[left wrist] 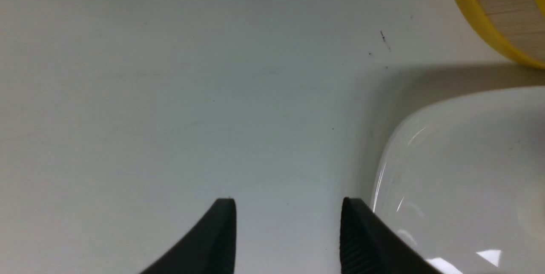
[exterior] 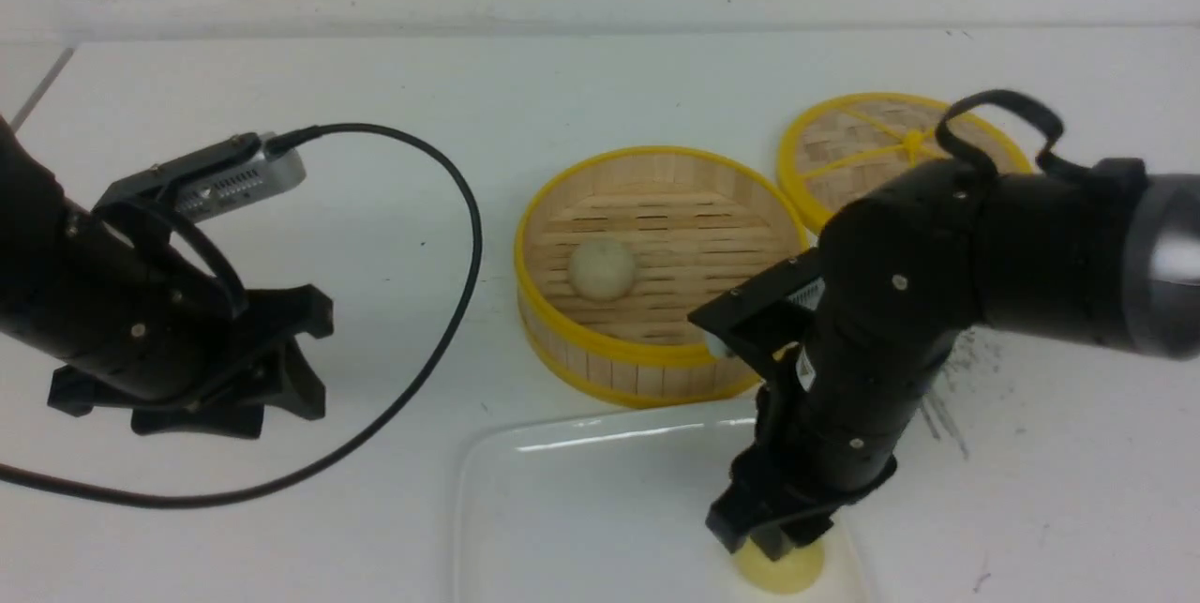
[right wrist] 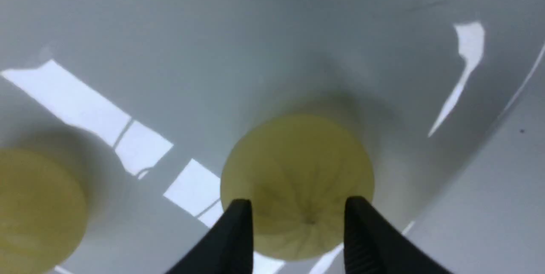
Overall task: Put the steamed buns into the plate on the white tablecloth.
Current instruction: 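Move the steamed bun from the bamboo steamer onto the white plate with the right gripper, then reach into the bamboo steamer and grasp a bun with the left gripper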
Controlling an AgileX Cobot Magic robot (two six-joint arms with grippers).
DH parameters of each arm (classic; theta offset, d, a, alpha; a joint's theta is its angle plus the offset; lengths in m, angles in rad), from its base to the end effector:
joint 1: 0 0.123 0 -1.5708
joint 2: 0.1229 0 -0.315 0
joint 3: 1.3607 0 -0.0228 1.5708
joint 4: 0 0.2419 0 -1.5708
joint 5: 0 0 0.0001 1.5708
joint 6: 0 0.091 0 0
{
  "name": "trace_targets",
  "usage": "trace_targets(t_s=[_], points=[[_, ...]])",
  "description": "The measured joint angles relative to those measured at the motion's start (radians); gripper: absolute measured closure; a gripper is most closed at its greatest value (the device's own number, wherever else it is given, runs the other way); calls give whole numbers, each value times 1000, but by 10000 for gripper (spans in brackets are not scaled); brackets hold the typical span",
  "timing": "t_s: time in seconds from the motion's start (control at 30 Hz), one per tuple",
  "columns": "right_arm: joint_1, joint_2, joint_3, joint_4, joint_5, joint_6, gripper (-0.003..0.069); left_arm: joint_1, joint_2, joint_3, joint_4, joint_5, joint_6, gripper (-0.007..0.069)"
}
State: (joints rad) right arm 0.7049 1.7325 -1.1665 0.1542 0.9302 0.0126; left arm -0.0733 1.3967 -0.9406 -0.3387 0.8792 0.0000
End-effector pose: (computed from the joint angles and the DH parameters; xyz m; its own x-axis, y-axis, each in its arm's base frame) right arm 0.2430 0.2215 0.2451 -0.8160 -0.5574 -0.1531 -0.5761 0.8056 0.1383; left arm 0.2456 -0.0414 0.2890 -0.9483 -0.1428 -0.2833 -0.0504 0.9494 -0.3099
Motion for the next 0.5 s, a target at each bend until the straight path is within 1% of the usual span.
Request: trace_targets(t_s=[0.1, 0.27, 0.3, 0.33, 0.4, 0.43, 0.5], points=[[0, -87, 0, -26, 38, -13, 440, 0, 0, 0, 4, 0, 0, 266], [-24, -292, 0, -117, 139, -13, 641, 0, 0, 0, 6, 4, 0, 272], [-26, -301, 0, -117, 144, -13, 641, 0, 0, 0, 6, 7, 0, 274], [-41, -345, 1, -139, 162, -13, 664, 0, 0, 0, 6, 15, 0, 283], [-94, -478, 35, -191, 184, -13, 673, 0, 0, 0, 6, 52, 0, 349], [-94, -478, 39, -193, 184, -13, 674, 0, 0, 0, 6, 55, 0, 356], [-146, -600, 114, -209, 162, -13, 675, 0, 0, -4, 6, 72, 0, 454]])
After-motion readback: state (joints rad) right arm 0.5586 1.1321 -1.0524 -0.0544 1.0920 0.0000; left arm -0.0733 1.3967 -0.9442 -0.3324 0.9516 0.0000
